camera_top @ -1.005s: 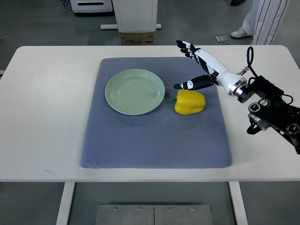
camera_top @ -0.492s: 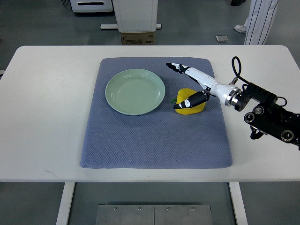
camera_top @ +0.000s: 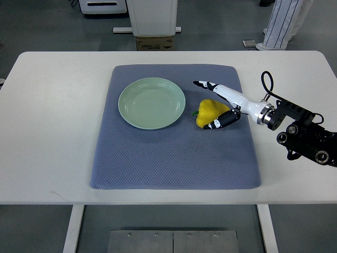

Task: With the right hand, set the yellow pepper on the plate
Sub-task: 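Close the right hand's fingers around the yellow pepper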

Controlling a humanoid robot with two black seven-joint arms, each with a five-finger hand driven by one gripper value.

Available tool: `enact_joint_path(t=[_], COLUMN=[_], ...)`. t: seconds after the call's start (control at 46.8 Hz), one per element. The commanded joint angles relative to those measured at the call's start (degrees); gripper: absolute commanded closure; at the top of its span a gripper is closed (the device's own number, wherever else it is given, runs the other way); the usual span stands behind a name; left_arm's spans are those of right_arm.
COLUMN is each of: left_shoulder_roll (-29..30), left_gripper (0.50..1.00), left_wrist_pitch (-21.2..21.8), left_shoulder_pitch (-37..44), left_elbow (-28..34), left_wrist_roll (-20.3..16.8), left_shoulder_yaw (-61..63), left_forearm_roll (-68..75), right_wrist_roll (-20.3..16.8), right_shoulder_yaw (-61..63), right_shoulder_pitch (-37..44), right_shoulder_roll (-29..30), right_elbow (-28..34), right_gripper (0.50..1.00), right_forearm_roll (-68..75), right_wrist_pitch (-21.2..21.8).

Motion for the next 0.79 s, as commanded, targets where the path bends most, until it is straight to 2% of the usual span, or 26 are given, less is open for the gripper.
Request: enact_joint_path(t=[0.0,0.128,0.299,0.578,0.706,0.749,0.77], left_shoulder_roll=[0.00,0.00,0.00,0.00,0.00,0.00,0.00], left_gripper=[0.500,0.500,0.500,0.500,0.500,0.500,0.500], left_wrist_pitch=[-0.01,-0.01,-0.01,-0.01,-0.01,-0.01,-0.01], left_shoulder_pitch=[-0.01,-0.01,-0.09,-0.01,-0.01,-0.01,-0.01], left_elbow=[-0.07,-0.07,0.01,0.01,-0.07,0.01,-0.07], left_wrist_roll=[-0.02,0.07,0.07,-0.02,-0.02,0.07,-0.02], left_shoulder_yaw=[0.00,0.00,0.00,0.00,0.00,0.00,0.00], left_forearm_roll=[-0.05,-0.05,-0.05,-0.05,0.04,0.04,0.04], right_wrist_roll=[-0.01,-0.01,-0.01,0.08,0.08,0.08,0.08], right_shoulder_yaw=[-0.12,-0.21,-0.21,-0.21,-0.21,-0.21,-0.21], right_shoulder_pitch=[-0.05,-0.23,-0.93,-1.55,-2.16,-2.25,-2.25], right_shoulder_roll=[0.38,1.25,2.57,3.28,3.45,3.71,3.80], right_elbow=[-0.31,-1.63,-3.21,-4.71,-5.41,-5.76,-5.85], right_gripper=[0.530,0.557,0.630,0.693,0.785,0.847,0.897], right_forearm_roll=[-0.18,-0.36,-0.88,-1.06,-1.06,-1.06,-1.06], right_wrist_pitch=[-0.02,-0.02,-0.20,-0.20,-0.20,-0.20,-0.20])
